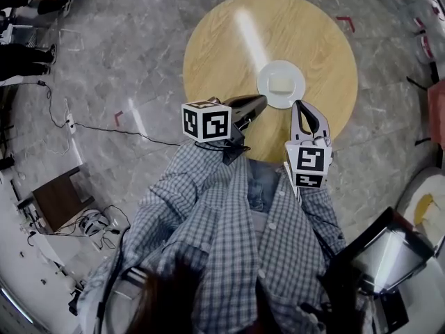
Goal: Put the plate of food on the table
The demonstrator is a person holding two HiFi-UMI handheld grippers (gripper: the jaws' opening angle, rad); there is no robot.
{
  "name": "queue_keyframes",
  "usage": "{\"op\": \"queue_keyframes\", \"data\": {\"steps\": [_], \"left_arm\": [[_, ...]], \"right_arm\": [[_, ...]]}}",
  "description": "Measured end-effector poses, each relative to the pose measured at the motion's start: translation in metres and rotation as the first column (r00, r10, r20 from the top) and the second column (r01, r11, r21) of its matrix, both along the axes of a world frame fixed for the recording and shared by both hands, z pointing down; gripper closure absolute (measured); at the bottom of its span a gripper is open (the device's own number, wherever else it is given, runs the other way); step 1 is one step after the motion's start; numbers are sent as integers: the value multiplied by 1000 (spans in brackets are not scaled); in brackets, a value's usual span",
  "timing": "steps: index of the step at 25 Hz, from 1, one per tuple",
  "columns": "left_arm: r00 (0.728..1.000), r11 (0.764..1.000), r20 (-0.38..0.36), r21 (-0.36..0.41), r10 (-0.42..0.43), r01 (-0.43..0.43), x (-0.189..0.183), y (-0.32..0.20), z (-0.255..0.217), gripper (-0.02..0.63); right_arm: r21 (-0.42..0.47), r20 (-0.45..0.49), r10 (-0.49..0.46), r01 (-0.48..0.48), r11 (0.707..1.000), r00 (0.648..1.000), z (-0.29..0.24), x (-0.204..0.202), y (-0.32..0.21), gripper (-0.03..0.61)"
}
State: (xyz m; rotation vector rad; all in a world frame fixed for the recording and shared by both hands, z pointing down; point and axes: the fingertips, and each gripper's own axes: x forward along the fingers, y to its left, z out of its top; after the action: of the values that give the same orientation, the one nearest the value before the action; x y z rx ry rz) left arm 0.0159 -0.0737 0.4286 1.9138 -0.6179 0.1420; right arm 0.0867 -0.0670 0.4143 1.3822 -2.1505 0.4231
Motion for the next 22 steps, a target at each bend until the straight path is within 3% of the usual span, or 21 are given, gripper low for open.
{"op": "queue_keyframes", "data": {"steps": [6,11,22], "left_arm": [[1000,990,9,140,-21,19,3,-14,-37,607],[1000,983,0,183,-31,31,6,-20,-53,607],[998,961,46,274,-32,19,1,-27,-95,607]], "right_arm": [[60,91,58,-63,996,994,-36,16,-11,571],[113,209,91,-117,987,974,-49,34,-12,571],[212,289,89,-155,965,953,-99,42,-19,572]]}}
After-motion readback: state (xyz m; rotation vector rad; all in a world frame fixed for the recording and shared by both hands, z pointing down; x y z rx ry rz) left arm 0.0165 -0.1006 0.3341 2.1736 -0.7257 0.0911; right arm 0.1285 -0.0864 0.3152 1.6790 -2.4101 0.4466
